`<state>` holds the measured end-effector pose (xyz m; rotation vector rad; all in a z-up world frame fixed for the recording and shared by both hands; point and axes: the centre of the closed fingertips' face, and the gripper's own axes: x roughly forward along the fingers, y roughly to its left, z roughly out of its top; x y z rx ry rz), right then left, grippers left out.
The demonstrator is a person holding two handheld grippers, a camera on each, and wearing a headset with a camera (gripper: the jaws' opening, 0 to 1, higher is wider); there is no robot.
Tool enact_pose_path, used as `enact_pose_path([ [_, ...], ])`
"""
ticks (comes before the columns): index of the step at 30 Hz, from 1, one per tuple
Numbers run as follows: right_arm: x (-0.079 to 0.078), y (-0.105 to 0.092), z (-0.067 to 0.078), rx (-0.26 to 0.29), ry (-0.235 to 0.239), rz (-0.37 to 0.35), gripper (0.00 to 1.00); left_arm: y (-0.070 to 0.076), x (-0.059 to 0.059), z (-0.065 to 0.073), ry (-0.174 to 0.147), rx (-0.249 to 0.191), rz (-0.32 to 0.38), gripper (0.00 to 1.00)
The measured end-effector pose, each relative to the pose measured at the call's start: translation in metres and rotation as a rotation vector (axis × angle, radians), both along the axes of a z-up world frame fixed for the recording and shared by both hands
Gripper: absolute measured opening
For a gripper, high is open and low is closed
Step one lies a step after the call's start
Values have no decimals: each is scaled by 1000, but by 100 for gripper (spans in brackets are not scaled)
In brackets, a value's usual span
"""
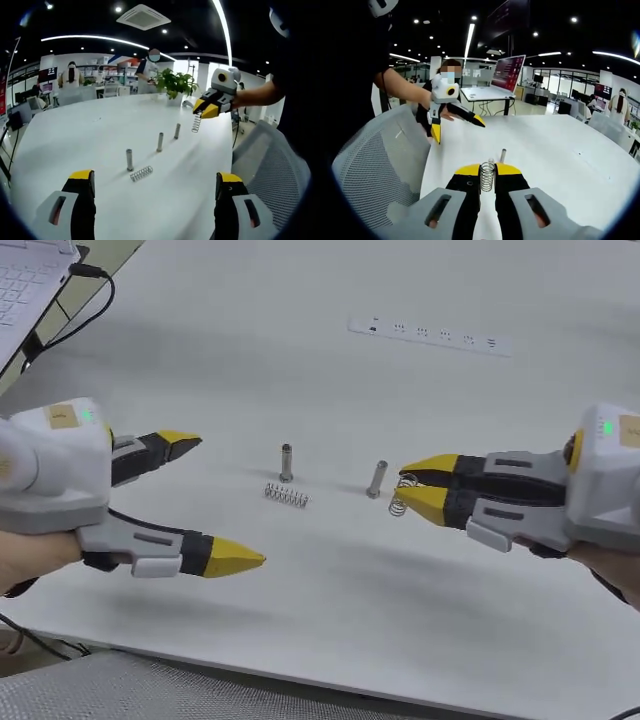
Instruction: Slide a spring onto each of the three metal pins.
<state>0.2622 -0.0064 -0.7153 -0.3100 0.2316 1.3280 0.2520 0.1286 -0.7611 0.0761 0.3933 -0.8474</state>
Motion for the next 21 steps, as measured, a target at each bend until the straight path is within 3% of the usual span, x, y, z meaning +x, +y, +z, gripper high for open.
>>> enact_pose_path([
  [7,11,-5,-3,-12,-6,-36,7,13,-2,-2,8,-4,41,98],
  [21,49,-3,5,16,-7,-135,7,20,-8,-8,33,-18,77,98],
])
